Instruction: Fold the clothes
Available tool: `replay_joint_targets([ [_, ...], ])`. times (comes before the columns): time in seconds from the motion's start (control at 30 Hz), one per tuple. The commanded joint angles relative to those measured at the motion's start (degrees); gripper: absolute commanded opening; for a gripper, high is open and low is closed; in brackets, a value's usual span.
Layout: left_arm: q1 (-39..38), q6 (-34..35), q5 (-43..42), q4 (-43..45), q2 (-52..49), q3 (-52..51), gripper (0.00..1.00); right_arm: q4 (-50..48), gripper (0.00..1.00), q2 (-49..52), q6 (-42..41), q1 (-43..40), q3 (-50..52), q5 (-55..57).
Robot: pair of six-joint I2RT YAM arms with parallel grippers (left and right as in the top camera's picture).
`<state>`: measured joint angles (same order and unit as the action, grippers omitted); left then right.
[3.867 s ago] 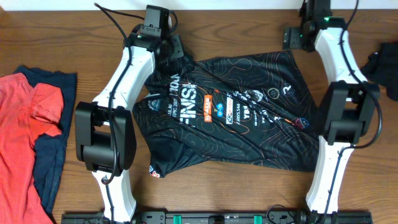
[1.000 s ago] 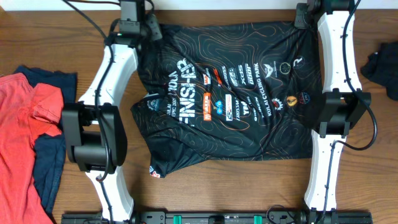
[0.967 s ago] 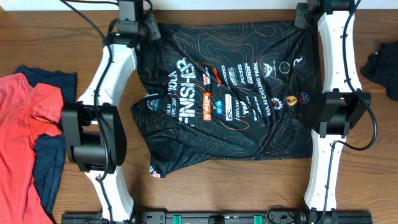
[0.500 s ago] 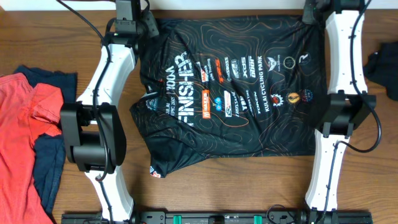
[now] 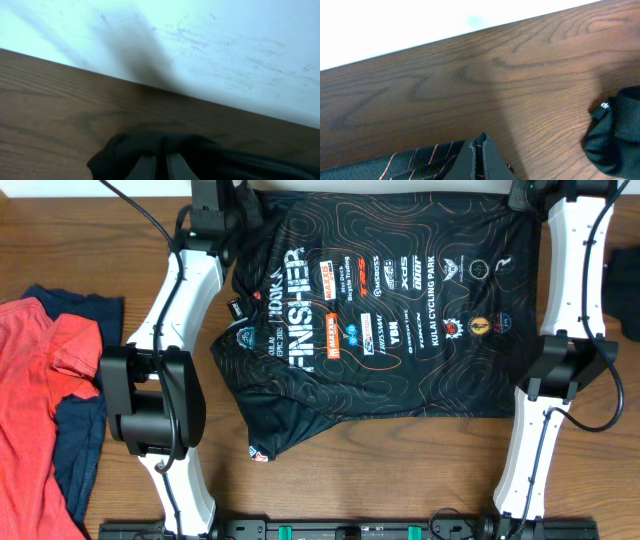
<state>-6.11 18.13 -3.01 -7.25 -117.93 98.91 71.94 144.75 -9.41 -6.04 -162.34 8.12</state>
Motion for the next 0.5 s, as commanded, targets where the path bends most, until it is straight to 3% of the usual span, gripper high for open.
replay_joint_targets([
  [0.0, 1.5, -0.5, 3.0, -1.9, 0.4, 3.4, 0.06, 2.2, 0.01, -0.2, -2.0, -2.8, -1.7, 0.2],
  [0.23, 1.5, -0.5, -2.7, -17.6, 3.4, 3.4, 0.06, 10.5, 0.01, -0.2, -5.6, -3.0, -1.7, -1.8],
  [0.47, 1.5, -0.5, -3.0, -33.4, 4.5, 3.4, 0.06, 18.2, 0.01, -0.2, -5.6, -3.0, -1.7, -5.2],
])
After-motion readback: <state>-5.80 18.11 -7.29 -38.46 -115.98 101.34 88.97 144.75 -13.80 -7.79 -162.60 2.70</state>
